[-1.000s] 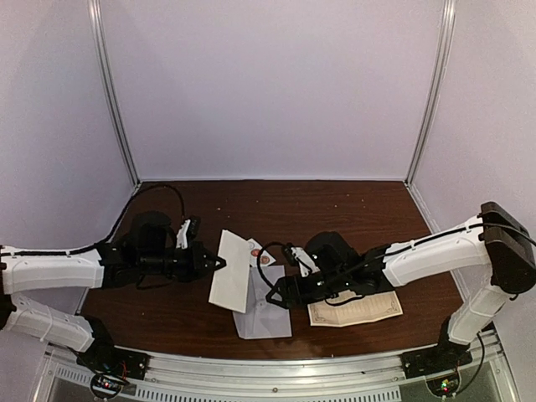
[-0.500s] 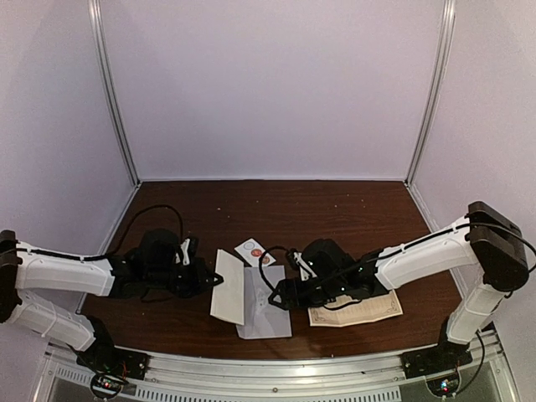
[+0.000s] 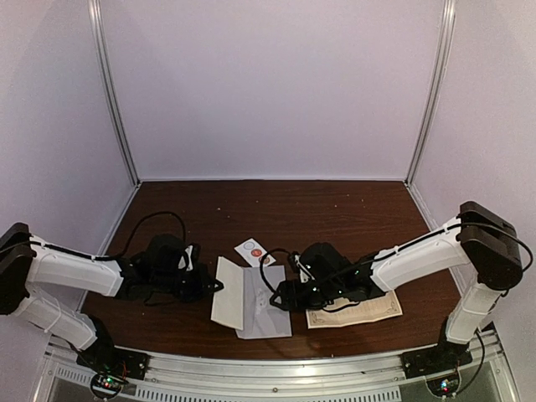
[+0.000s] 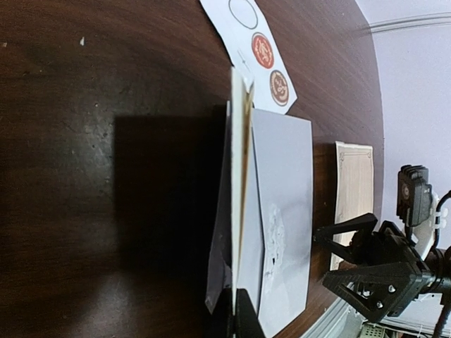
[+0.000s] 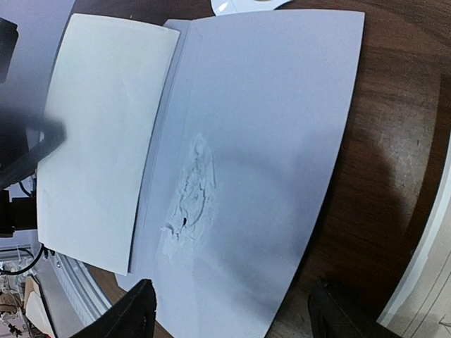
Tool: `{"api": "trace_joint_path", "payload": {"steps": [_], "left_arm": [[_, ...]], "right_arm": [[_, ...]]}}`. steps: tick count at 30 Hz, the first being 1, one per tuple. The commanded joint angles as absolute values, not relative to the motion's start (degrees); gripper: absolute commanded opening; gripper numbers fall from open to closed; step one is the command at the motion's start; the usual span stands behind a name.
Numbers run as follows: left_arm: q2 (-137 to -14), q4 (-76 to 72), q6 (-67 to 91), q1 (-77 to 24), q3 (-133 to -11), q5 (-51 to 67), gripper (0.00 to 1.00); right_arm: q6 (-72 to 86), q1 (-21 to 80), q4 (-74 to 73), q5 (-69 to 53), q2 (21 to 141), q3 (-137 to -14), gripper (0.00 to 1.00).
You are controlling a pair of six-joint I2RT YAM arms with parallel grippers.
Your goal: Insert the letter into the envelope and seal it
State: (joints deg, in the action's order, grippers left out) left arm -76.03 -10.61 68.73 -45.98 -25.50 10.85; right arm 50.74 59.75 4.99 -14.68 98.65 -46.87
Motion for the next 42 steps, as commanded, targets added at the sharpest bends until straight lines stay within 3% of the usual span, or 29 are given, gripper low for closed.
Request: {"api": "trace_joint_path", "payload": {"steps": [1, 42], "left_arm": [[-77.04, -13.47, 68.01, -46.32, -24.79, 10.05, 0.0], [-80.91, -17.8, 71.36, -47.02, -22.72, 9.52, 0.0]], "right_arm": [[52.26, 59.85, 4.41, -13.26, 100.56, -46.32, 0.74], [55.36, 61.34, 6.76, -16.59, 105.9, -49.39, 0.69]]}}
